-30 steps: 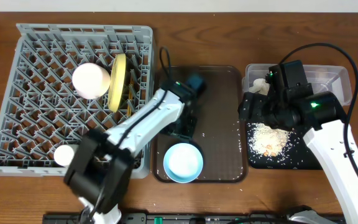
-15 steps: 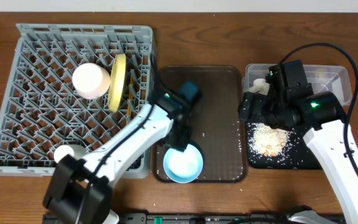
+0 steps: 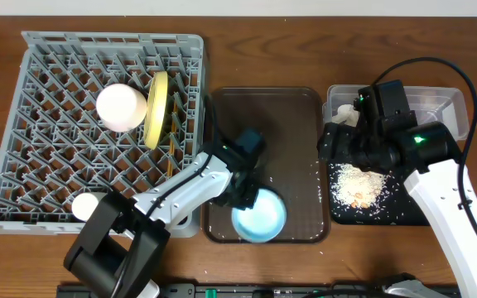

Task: Sort waste into correct bins and load items into the dishwasher
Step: 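Reach the left gripper to the blue bowl and grasp its rim, then lift the blue bowl and set it in the dish rack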

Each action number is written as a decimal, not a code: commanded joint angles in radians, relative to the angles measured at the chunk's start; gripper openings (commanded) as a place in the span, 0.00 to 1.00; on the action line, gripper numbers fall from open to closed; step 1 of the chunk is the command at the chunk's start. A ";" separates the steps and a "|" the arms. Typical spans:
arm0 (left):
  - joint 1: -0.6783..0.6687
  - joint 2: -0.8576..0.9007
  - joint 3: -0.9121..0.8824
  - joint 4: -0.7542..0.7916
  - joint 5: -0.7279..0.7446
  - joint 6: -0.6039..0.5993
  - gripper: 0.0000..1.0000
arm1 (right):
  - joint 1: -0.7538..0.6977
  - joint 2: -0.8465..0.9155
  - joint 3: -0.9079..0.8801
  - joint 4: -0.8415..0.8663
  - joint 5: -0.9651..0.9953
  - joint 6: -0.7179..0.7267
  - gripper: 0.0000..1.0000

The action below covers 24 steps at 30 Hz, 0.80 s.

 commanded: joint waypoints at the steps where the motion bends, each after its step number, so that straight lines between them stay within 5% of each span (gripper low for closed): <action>1: 0.002 0.008 -0.001 0.050 0.061 -0.012 0.08 | -0.008 -0.010 0.016 -0.001 0.010 -0.014 0.94; 10: 0.112 -0.050 0.042 0.037 0.054 -0.003 0.07 | -0.008 -0.010 0.016 -0.004 0.010 -0.014 0.93; 19: 0.401 -0.468 0.125 -0.103 0.050 0.045 0.07 | -0.008 -0.010 0.016 -0.004 0.010 -0.014 0.94; 24: 0.605 -0.684 0.125 -0.152 -0.249 0.045 0.07 | -0.008 -0.010 0.016 0.000 0.010 -0.014 0.94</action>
